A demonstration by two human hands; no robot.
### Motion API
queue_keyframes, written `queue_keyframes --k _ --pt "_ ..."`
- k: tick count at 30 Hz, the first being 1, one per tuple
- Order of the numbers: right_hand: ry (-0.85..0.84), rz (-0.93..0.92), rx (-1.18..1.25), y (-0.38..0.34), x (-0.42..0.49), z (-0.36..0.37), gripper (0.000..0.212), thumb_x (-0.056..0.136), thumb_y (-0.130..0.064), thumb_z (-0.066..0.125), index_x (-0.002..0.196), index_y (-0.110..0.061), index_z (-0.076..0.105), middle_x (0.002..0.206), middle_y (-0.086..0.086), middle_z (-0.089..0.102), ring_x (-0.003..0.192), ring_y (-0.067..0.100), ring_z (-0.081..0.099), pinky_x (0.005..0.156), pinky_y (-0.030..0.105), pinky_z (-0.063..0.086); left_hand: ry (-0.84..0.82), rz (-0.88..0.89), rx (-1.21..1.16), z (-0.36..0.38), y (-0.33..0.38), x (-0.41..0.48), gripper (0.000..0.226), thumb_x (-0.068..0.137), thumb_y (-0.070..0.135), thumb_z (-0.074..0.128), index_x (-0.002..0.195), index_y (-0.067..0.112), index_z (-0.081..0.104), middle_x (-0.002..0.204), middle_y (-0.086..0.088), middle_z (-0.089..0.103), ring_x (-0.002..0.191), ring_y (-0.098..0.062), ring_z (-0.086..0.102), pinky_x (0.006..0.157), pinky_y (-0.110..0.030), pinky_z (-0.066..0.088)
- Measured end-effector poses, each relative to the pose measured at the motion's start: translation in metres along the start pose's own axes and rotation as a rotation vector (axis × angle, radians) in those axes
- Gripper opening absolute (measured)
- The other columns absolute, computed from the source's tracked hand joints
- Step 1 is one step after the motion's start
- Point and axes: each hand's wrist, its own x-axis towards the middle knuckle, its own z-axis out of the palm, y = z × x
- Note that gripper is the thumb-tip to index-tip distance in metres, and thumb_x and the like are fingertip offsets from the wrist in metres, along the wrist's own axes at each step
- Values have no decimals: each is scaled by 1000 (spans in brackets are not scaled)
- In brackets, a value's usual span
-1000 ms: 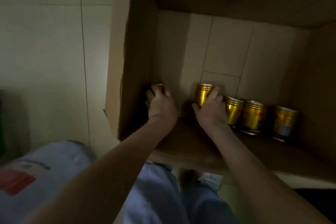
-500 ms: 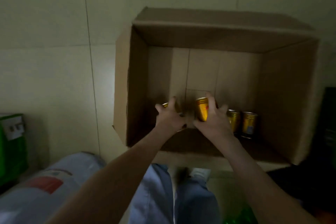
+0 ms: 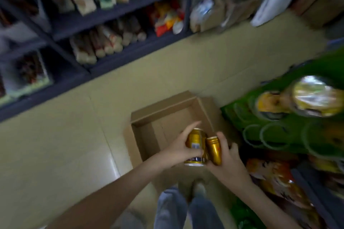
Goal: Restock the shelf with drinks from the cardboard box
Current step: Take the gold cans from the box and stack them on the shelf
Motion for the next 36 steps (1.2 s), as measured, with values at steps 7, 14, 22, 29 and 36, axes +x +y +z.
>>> queue_keyframes --k 7,14,22,29,36 --pt "238 47 295 61 -162 -64 90 80 -43 69 146 -42 7 121 4 32 111 23 46 88 30 38 -215 113 218 119 65 -71 66 65 13 69 117 46 48 114 -13 55 94 -27 61 82 -46 54" --pt "463 122 495 199 -355 -73 90 81 -32 71 142 -47 7 125 5 34 98 15 48 71 17 48 -431 226 387 312 43 -143 56 63 12 63 110 40 49 98 -7 53 79 -17 58 70 -35 52" --pt "865 264 595 327 -574 -110 84 80 -26 73 142 -39 17 119 6 46 85 14 55 60 11 42 -825 360 491 564 40 -235 48 76 4 61 107 38 47 93 -2 52 79 -14 56 69 -26 49" --pt "1273 254 637 390 -712 -170 86 76 -33 74 138 -45 15 124 9 47 103 26 58 84 41 53 -1003 490 347 738 76 -310 47 73 11 74 107 33 49 102 -5 56 85 -22 63 72 -38 55" --pt "1435 96 573 442 -795 -221 80 82 -25 73 139 -40 18 122 -3 46 102 16 59 85 34 54 -1111 708 329 853 104 -341 43 82 2 66 108 30 46 99 -5 56 80 -16 63 66 -31 54"
